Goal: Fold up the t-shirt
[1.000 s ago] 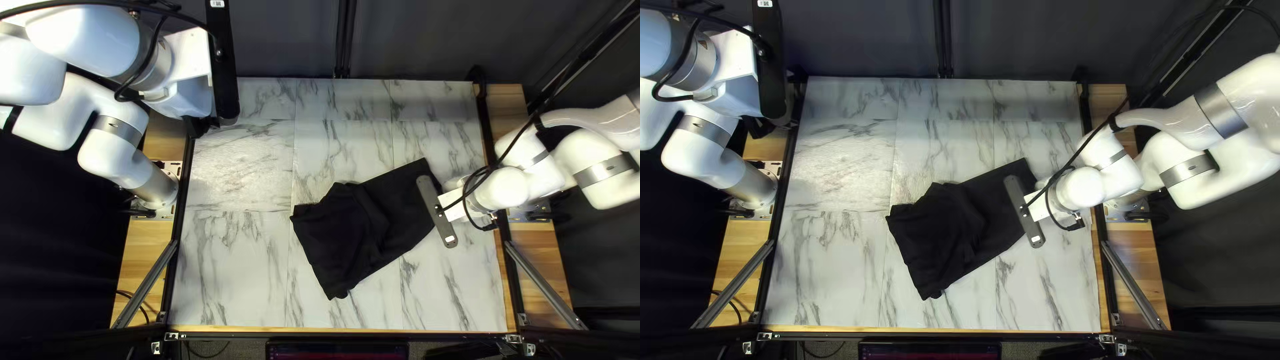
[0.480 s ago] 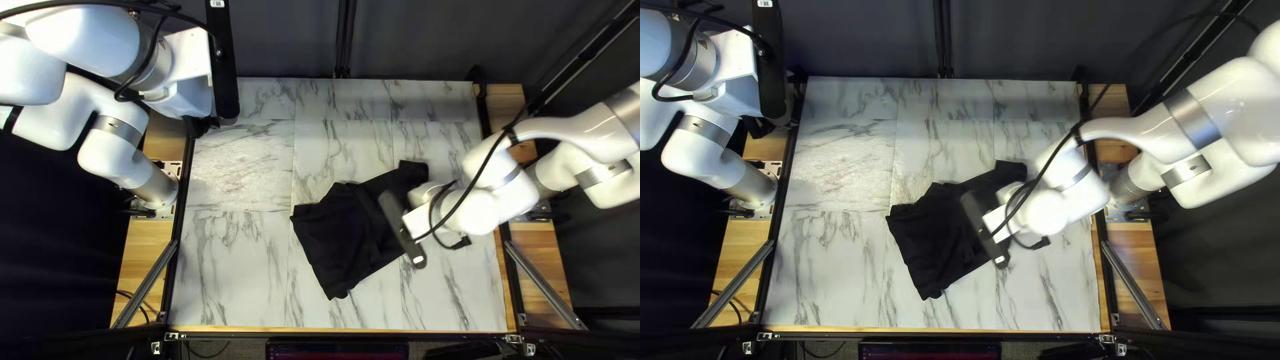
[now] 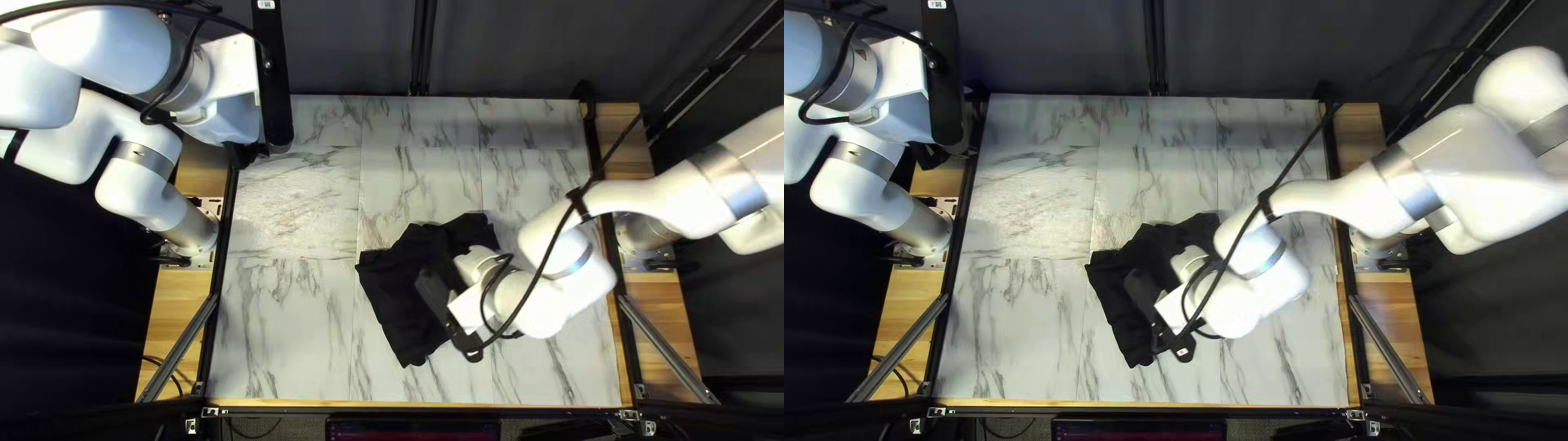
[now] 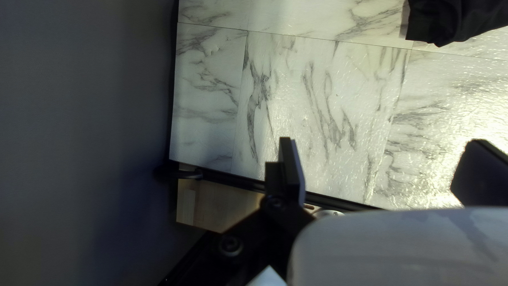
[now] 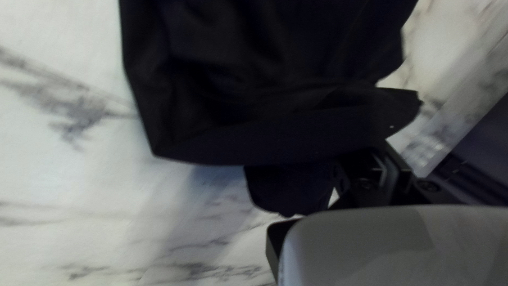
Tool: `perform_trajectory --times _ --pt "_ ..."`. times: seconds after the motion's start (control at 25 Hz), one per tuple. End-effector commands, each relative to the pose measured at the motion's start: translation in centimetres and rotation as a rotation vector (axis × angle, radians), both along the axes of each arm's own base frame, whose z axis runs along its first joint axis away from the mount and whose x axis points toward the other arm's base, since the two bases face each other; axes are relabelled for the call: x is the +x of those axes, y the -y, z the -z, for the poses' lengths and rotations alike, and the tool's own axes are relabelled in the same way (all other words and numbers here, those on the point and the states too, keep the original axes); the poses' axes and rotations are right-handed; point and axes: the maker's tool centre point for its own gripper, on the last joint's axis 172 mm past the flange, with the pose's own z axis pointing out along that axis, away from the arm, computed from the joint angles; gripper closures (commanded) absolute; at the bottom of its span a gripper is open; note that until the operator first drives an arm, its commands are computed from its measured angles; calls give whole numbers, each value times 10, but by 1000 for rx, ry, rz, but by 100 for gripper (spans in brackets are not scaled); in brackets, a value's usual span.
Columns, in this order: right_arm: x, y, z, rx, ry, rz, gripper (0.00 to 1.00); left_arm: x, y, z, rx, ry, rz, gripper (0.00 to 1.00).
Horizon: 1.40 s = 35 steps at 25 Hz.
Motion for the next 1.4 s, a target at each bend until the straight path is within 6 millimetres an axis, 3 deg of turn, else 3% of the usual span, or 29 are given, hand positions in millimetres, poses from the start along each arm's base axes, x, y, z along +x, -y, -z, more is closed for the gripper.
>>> perform_trajectory --times 0.04,0.36,0.52,0.64,0.8,0.88,1.0,1.16,1.28,1.32,1.36,1.4 --pt "20 -27 15 -16 2 -60 100 0 0 0 0 0 0 0" --pt "48 -61 50 -9 -28 -182 100 0 0 0 0 0 0 0" --pt "50 -80 52 -19 -27 -216 100 0 0 0 0 0 0 0" --pt "41 -89 39 -43 -16 -213 100 0 0 0 0 0 0 0" --pt "32 -84 4 -63 10 -201 100 0 0 0 0 0 0 0" --pt "39 -90 -6 -77 25 -206 100 0 0 0 0 0 0 0" --pt "55 -98 -4 -90 38 -223 100 0 0 0 0 0 0 0" --pt "83 -112 12 -92 54 -273 100 0 0 0 0 0 0 0" --pt "94 -120 31 -88 49 -305 100 0 0 0 0 0 0 0" --pt "96 -121 36 -86 44 -312 54 0 0 0 0 0 0 0" --pt "98 -121 44 -81 31 -326 0 0 0 0 0 0 0 0" --pt "97 -119 47 -75 21 -332 0 0 0 0 0 0 0 0"
